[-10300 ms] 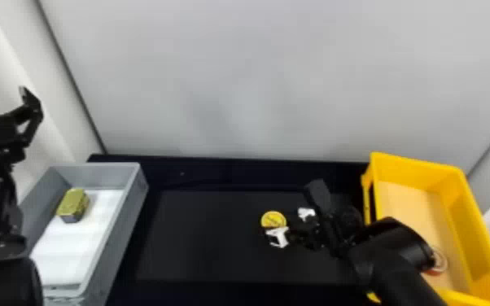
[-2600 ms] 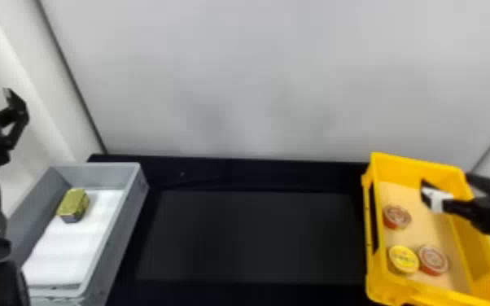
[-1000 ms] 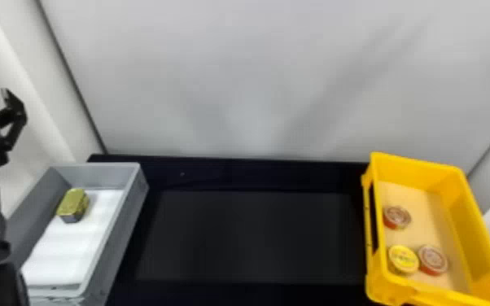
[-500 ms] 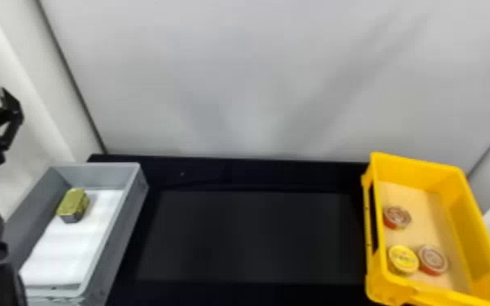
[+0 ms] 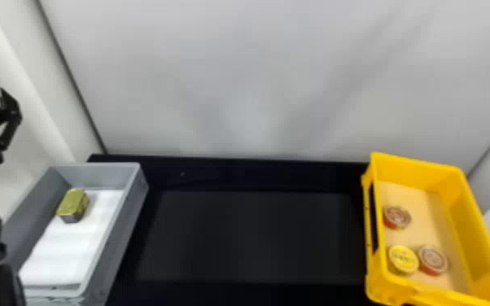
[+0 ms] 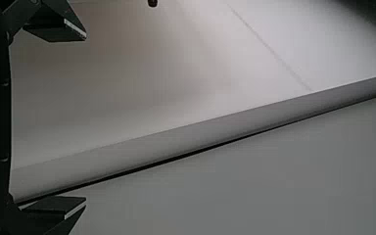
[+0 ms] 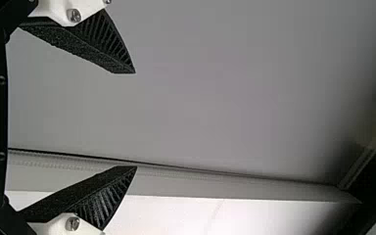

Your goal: Pick up the round yellow can and place it in the yellow rectangular box

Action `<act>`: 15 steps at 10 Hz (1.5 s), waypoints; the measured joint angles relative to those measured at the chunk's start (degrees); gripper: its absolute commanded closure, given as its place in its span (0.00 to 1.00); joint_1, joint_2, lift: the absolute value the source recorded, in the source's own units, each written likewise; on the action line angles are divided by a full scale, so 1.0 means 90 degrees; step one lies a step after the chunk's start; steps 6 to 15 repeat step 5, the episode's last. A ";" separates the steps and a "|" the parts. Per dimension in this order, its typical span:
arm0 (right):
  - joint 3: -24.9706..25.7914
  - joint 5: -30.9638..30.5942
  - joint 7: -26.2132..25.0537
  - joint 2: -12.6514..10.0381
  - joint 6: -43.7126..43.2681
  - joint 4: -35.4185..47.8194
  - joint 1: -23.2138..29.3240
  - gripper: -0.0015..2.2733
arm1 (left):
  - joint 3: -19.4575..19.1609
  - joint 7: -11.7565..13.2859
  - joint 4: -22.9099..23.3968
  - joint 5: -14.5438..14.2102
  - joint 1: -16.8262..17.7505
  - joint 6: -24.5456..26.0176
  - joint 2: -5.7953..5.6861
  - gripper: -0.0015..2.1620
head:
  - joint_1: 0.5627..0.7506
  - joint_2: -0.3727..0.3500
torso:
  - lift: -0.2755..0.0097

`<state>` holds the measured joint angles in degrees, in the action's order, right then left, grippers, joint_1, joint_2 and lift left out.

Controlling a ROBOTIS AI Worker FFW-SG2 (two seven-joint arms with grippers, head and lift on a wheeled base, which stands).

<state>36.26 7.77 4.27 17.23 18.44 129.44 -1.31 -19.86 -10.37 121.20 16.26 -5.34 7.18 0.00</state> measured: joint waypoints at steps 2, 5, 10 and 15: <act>0.0016 0.0013 -0.0114 0.0000 0.0159 0.0158 0.0014 0.04 | -0.0002 0.0000 0.0000 0.0000 -0.0003 0.0000 0.0000 0.05 | 0.70 0.53 | 0.76; 0.0024 0.0040 -0.0299 0.0000 0.0467 0.0365 0.0016 0.04 | 0.0001 0.0000 0.0000 0.0000 -0.0003 0.0003 0.0000 0.05 | 0.70 0.53 | 0.76; 0.0024 0.0040 -0.0299 0.0000 0.0467 0.0365 0.0016 0.04 | 0.0001 0.0000 0.0000 0.0000 -0.0003 0.0003 0.0000 0.05 | 0.70 0.53 | 0.76; 0.0024 0.0040 -0.0299 0.0000 0.0467 0.0365 0.0016 0.04 | 0.0001 0.0000 0.0000 0.0000 -0.0003 0.0003 0.0000 0.05 | 0.70 0.53 | 0.76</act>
